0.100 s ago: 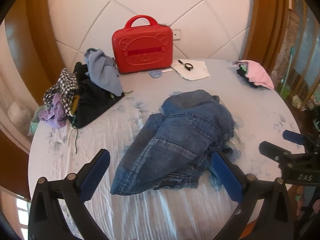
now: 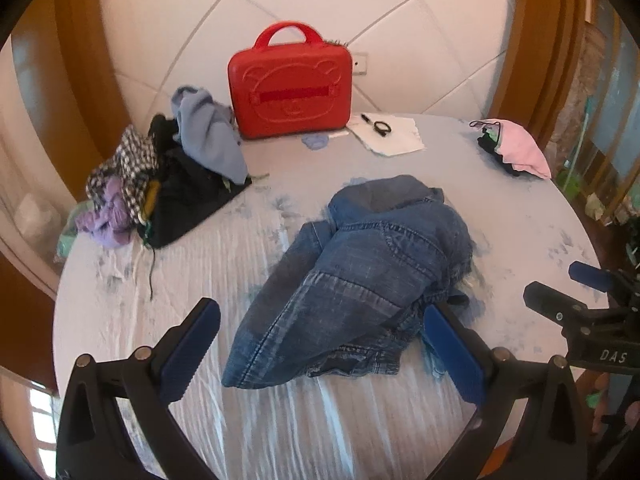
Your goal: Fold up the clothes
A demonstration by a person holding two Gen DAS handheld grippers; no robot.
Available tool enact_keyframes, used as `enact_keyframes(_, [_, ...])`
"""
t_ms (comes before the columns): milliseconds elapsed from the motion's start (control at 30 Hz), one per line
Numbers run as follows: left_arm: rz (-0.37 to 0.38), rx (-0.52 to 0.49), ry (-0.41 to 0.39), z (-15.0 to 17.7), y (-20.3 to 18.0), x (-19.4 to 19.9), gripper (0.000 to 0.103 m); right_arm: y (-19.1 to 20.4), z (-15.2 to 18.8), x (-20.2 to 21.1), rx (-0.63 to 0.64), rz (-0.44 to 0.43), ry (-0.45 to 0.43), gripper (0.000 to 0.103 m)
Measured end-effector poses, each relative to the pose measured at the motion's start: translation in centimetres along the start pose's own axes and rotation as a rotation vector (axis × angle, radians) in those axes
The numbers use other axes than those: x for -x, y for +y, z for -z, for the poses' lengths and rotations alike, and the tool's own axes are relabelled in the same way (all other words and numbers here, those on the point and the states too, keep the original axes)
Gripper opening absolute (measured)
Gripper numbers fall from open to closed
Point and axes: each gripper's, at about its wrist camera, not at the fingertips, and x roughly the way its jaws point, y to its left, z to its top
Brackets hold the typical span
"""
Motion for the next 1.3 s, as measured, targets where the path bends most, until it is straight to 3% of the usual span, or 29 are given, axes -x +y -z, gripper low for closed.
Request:
enact_keyframes(100, [0.057, 0.050, 0.016, 0.1, 1.3, -0.4, 0.103, 0.1, 0.0, 0.3, 0.004, 0.014, 0.001, 0.103])
enact_keyframes(200, [0.040, 0.059, 0.018, 0.7, 2.1, -0.9, 0.103, 0.2, 0.1, 0.2, 0.006, 0.022, -0.001, 0.103])
enact_keyframes(467, [-0.043, -0.022, 0.050, 0.5, 0.1, -2.3, 0.103, 1.2, 0.0, 0.8, 0.032, 0.057, -0.037, 0.103])
enact_keyframes(1300, [-0.052, 0.016, 0.070, 0.7, 1.5, -2.6, 0.103, 1.4, 0.2, 1.0, 0.027, 0.071, -0.034, 0.103])
